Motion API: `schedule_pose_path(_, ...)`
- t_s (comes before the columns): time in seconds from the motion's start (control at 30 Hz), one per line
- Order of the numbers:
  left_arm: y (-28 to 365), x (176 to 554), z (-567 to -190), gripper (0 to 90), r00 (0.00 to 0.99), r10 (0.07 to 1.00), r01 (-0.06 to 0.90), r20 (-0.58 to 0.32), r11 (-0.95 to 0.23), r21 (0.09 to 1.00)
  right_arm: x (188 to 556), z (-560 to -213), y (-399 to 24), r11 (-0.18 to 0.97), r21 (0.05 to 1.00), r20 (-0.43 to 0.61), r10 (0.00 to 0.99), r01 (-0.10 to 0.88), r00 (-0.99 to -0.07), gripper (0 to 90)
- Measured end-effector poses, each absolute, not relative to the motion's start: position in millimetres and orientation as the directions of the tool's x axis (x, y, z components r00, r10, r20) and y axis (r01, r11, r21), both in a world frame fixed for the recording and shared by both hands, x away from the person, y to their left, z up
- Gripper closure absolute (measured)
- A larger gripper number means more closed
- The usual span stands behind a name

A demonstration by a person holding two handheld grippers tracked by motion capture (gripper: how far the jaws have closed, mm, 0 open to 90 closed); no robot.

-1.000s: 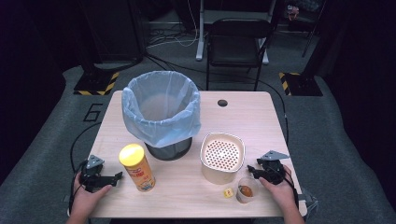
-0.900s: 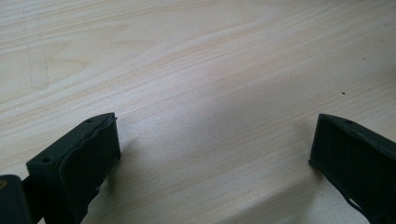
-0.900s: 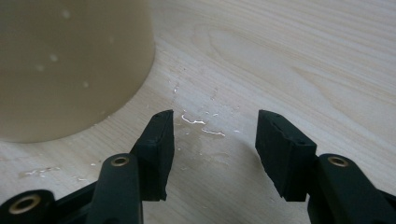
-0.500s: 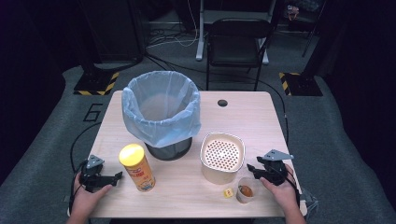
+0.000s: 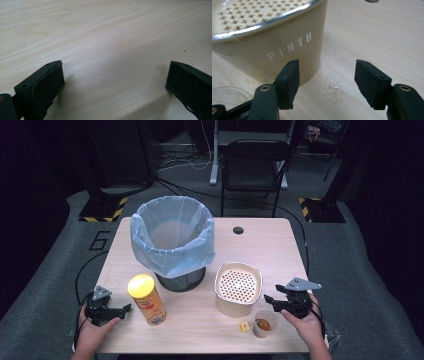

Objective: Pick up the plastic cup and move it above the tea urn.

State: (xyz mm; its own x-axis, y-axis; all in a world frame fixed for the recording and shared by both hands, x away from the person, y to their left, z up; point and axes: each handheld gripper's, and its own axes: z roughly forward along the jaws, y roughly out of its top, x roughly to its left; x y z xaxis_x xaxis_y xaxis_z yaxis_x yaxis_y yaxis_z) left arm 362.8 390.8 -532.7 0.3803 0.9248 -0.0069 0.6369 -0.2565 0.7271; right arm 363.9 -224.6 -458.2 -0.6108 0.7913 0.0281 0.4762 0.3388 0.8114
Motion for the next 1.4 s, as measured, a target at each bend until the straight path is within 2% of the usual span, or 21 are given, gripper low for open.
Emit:
schedule_pose_path(0.13,389,362,-533,1.3,0.367,0.930,0.646,-0.025,-0.236,0.726,360,-443,-225,0.338,0.819,0.039,0.774,0.464,-0.632,34.9)
schedule_pose_path(0.3,389,361,-533,1.3,0.368,0.929,0.644,-0.024,-0.236,0.728,349,-431,-221,0.335,0.833,0.070,0.726,0.441,-0.684,28.0)
schedule_pose_path(0.4,389,361,-533,1.3,0.368,0.929,0.644,-0.024,-0.236,0.728,341,-430,-217,0.344,0.841,0.083,0.680,0.417,-0.728,21.4)
schedule_pose_path(0.63,389,361,-533,1.3,0.368,0.930,0.643,-0.024,-0.236,0.728,327,-434,-208,0.395,0.835,0.073,0.610,0.383,-0.789,14.4)
schedule_pose_path(1.0,389,361,-533,1.3,0.366,0.930,0.644,-0.024,-0.235,0.728,313,-450,-199,0.447,0.823,0.051,0.554,0.349,-0.831,9.9)
schedule_pose_path(1.23,389,361,-533,1.3,0.366,0.930,0.644,-0.024,-0.235,0.728,312,-464,-195,0.483,0.806,0.043,0.528,0.342,-0.848,9.9)
schedule_pose_path(1.4,389,361,-533,1.3,0.366,0.930,0.644,-0.024,-0.235,0.728,311,-475,-197,0.520,0.781,0.034,0.519,0.347,-0.854,16.2)
